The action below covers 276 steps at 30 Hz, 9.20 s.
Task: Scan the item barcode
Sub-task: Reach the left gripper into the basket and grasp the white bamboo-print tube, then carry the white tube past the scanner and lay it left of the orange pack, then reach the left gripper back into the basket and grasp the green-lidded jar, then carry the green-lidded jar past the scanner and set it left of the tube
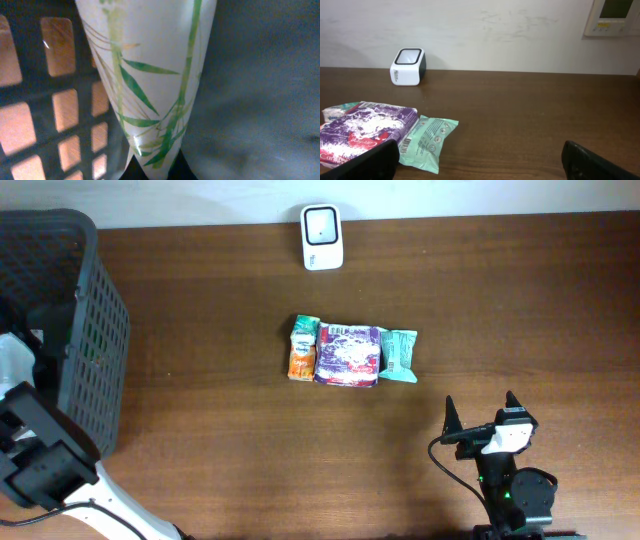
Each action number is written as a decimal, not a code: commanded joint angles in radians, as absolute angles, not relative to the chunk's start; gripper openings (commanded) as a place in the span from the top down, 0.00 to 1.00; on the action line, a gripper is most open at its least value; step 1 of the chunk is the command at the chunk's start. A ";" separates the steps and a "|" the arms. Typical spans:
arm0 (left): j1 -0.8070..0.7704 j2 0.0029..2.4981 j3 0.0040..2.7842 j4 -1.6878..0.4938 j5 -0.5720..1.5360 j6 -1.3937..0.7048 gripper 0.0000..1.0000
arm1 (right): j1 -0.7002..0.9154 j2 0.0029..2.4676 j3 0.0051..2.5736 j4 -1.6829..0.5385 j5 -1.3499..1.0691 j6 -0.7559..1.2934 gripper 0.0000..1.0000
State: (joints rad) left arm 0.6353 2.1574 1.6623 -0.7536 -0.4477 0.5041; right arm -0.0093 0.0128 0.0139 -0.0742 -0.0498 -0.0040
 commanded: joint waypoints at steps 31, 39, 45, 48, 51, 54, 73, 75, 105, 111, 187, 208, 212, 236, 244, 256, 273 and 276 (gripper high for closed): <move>0.027 1.411 1.644 -0.992 0.469 -0.268 1.00 | 0.001 0.007 0.006 -0.075 -0.055 -0.010 0.01; -0.244 1.627 1.597 -1.006 0.162 -0.268 1.00 | 0.001 0.007 0.006 -0.075 -0.055 -0.010 0.01; -0.321 1.847 1.597 -0.991 0.025 -0.268 1.00 | 0.001 0.007 0.006 -0.075 -0.055 -0.010 0.01; -0.323 1.926 1.597 -0.976 0.022 -0.269 1.00 | 0.001 0.007 0.006 -0.075 -0.055 -0.010 0.01; -0.323 1.986 1.597 -0.948 0.018 -0.269 1.00 | 0.001 0.007 0.006 -0.075 -0.055 -0.010 0.01; -0.323 2.028 1.597 -0.926 -0.004 -0.269 1.00 | 0.001 0.007 0.006 -0.075 -0.055 -0.010 0.01; -0.191 2.031 2.527 -1.551 -0.011 -0.269 0.35 | 0.001 0.007 0.006 -0.075 -0.055 -0.010 0.01; -0.095 2.012 2.699 -1.618 -0.043 -0.269 0.33 | 0.001 0.007 0.006 -0.075 -0.055 -0.010 0.01; 0.535 2.376 2.650 -1.542 0.008 -0.261 0.01 | 0.001 0.007 0.006 -0.075 -0.055 -0.010 0.01; 0.535 2.448 2.650 -1.556 0.022 -0.181 0.01 | 0.001 0.007 0.006 -0.075 -0.055 -0.010 0.01; 0.461 2.285 2.029 -1.011 -0.053 -0.227 0.03 | 0.001 0.007 0.006 -0.075 -0.055 -0.010 0.01; 0.568 2.266 2.513 -1.515 -0.173 -0.231 0.39 | 0.001 0.007 0.006 -0.075 -0.055 -0.010 0.01; 0.590 2.249 2.638 -1.601 -0.143 -0.254 0.39 | 0.001 0.007 0.006 -0.075 -0.055 -0.010 0.02; 0.598 1.866 2.680 -1.321 0.388 -0.390 0.39 | 0.001 0.007 0.006 -0.075 -0.055 -0.010 0.01; 0.316 1.859 2.679 -1.320 0.581 -0.407 0.41 | 0.001 0.007 0.006 -0.075 -0.055 -0.010 0.01; -0.141 2.077 2.661 -1.335 -0.015 -0.407 0.41 | 0.001 0.007 0.006 -0.075 -0.055 -0.010 0.01; -0.167 2.484 2.658 -1.411 -0.086 -0.392 0.39 | 0.001 0.007 0.006 -0.075 -0.055 -0.010 0.01; -0.178 2.547 2.658 -1.422 -0.085 -0.393 0.39 | 0.001 0.007 0.006 -0.075 -0.055 -0.010 0.01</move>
State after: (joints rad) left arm -0.1616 2.4954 2.6560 -1.4166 -0.0723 -0.4011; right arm -0.0093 0.0120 0.0139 -0.0738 -0.0494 -0.0044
